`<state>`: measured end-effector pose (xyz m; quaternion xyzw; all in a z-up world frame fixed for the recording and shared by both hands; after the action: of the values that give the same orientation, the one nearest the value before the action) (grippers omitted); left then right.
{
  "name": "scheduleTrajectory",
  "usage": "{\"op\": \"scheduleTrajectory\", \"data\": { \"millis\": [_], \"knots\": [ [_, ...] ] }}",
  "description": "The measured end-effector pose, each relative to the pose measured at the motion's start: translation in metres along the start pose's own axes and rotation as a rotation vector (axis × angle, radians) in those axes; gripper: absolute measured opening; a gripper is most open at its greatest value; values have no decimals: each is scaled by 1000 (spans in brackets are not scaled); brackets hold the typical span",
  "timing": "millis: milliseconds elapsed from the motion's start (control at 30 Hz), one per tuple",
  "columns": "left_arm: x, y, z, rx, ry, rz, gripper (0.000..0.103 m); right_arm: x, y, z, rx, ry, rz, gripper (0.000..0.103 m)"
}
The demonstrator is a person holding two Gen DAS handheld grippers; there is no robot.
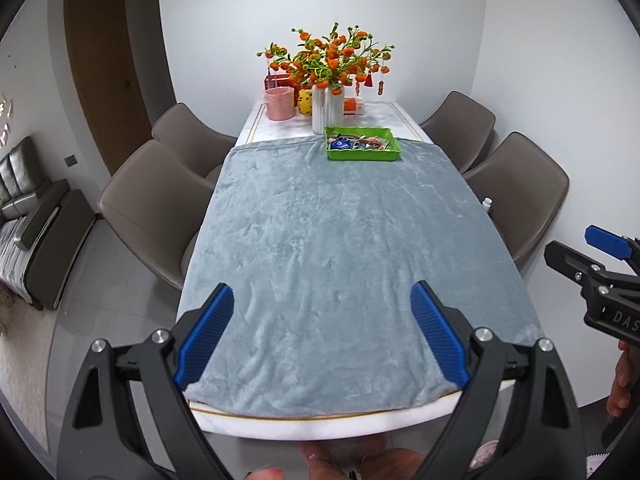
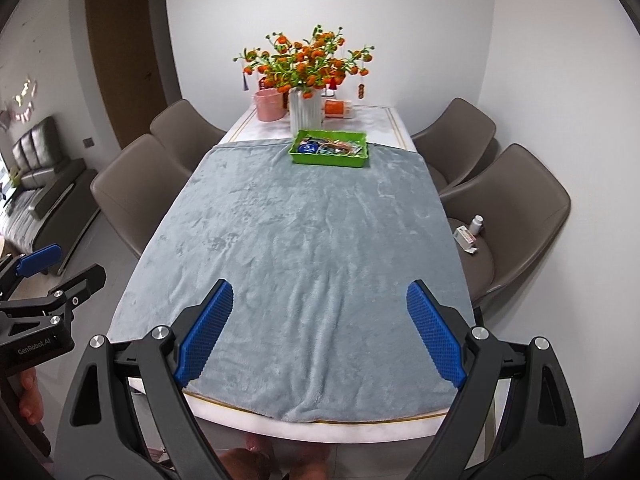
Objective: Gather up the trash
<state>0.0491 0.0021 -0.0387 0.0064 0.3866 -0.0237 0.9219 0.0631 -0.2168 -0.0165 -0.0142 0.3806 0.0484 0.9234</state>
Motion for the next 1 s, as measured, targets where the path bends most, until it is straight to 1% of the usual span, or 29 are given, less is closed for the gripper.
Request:
{"op": "scheduleTrajectory", "data": {
  "millis": [333,867,1000],
  "knots": [
    [9,1,8,15,7,-18,90,-2,0,6,33,-3,-28,85],
    [9,-2,9,21,3,-33,90,-4,-2,7,53,-2,-40,85],
    [7,-2,9,34,0,-14,90,-4,-2,7,53,-3,-40,85]
  ]
}}
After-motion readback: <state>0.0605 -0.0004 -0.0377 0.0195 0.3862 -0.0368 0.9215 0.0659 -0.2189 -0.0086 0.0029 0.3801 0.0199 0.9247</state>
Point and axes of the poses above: each gripper's, at about its wrist camera, not at the fingertips, and x roughly the way its jaws point, y to its left, z to its top, the point moved 8 cm from there along x, roughly the way its jaws point, and after that the axes turned 1 degree about -z, right-handed, at the moved point
